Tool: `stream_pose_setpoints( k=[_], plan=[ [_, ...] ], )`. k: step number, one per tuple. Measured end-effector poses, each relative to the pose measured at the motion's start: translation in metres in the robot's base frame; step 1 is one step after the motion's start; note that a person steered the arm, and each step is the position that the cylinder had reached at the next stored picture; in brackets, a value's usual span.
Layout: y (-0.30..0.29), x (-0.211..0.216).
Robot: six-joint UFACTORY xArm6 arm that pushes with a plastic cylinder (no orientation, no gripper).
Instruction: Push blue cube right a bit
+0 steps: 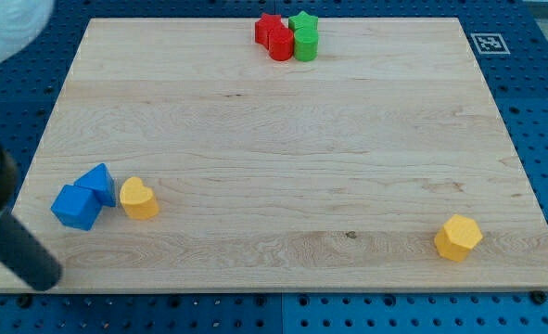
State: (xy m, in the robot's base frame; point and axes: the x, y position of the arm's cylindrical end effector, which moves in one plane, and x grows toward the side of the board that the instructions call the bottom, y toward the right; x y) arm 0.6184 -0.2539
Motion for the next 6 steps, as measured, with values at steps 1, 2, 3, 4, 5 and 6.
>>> stream_pose_setpoints(
  k=[1,2,3,4,5,6],
  plan=[
    [-0.050,-0.007],
    [-0.050,-0.022],
    [-0.050,-0.035],
    [-0.048,-0.056],
    [-0.027,-0.095],
    [-0.026,-0.094]
  ],
)
